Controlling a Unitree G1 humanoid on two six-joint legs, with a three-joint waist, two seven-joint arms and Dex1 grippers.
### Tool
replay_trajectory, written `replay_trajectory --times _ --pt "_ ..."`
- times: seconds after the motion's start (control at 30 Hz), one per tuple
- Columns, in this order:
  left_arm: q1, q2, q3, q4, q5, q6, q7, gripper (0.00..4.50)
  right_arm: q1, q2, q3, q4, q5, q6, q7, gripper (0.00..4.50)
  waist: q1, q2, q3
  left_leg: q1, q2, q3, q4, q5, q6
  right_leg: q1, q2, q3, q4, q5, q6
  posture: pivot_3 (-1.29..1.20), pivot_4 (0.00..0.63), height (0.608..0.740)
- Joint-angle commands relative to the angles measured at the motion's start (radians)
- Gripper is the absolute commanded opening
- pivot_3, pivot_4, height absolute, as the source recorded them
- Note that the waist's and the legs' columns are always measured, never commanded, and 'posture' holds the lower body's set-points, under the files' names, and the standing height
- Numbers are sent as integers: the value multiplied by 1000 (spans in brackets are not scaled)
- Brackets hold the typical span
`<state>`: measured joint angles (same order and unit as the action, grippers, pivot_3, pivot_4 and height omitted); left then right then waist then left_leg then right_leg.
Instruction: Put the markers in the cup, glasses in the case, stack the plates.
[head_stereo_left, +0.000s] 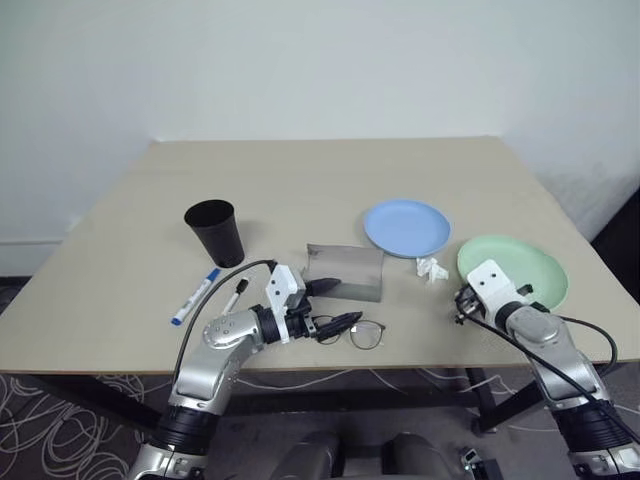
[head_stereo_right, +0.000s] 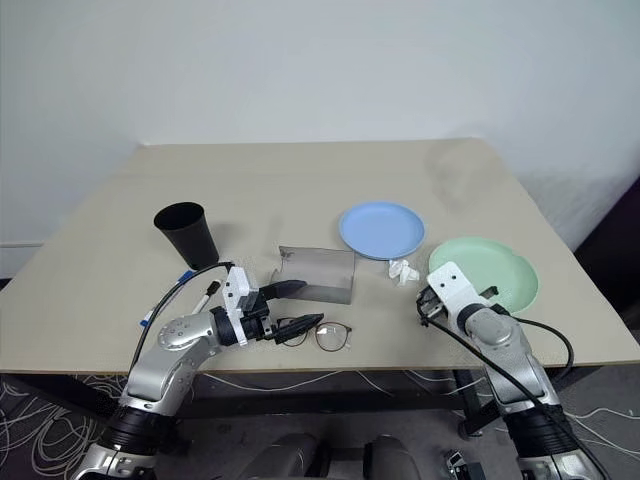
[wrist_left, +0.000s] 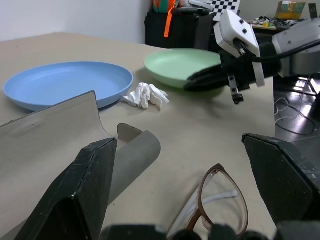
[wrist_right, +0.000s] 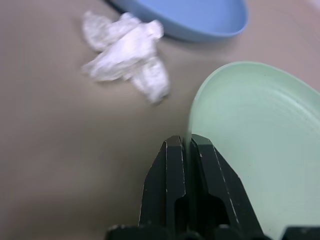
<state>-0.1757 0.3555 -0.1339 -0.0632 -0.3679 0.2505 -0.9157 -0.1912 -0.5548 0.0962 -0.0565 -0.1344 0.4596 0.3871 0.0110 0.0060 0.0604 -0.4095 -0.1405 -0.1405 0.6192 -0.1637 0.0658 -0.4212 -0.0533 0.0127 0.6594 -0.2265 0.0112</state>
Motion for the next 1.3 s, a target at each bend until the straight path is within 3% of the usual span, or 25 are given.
replay_trajectory --times 0.03,0.23,0.63,0.8,1.03,1.13,1.3 --pt "-27 -1 11 -12 -1 -20 5 4272 -73 -51 -4 -11 -28 -107 30 31 0 0 0 0 0 0 0 0 0 0 0 0 0 0 0 0 0 738" --pt "-55 1 24 26 1 -29 7 4272 -222 -73 52 136 23 -349 213 31 -2 0 0 0 0 0 1 0 0 1 0 -1 0 0 0 0 0 738" --pt "-87 6 45 59 6 -57 20 4272 -721 151 106 975 31 -767 378 31 -6 0 0 4 0 -2 4 0 0 4 2 -2 -1 4 2 0 0 738" --pt "-64 11 54 32 5 -56 41 4272 -813 196 104 1173 8 -825 373 31 -7 0 0 9 0 0 1 0 0 6 3 1 -1 4 2 0 0 738" --pt "-42 17 61 3 -1 -48 60 4272 -855 228 87 1270 -3 -858 351 31 -10 1 0 16 0 -1 -7 1 -1 10 4 3 0 3 -2 0 0 738" --pt "-36 19 63 -4 -3 -45 65 4272 -863 236 70 1283 7 -863 352 725 -11 1 0 16 0 -1 -8 1 -2 10 4 3 0 4 -3 0 0 738" --pt "-39 20 61 -3 -4 -43 67 4272 -865 240 40 1277 14 -881 358 2401 -11 1 0 17 0 -1 -8 1 -2 10 5 4 0 4 -3 0 0 738"
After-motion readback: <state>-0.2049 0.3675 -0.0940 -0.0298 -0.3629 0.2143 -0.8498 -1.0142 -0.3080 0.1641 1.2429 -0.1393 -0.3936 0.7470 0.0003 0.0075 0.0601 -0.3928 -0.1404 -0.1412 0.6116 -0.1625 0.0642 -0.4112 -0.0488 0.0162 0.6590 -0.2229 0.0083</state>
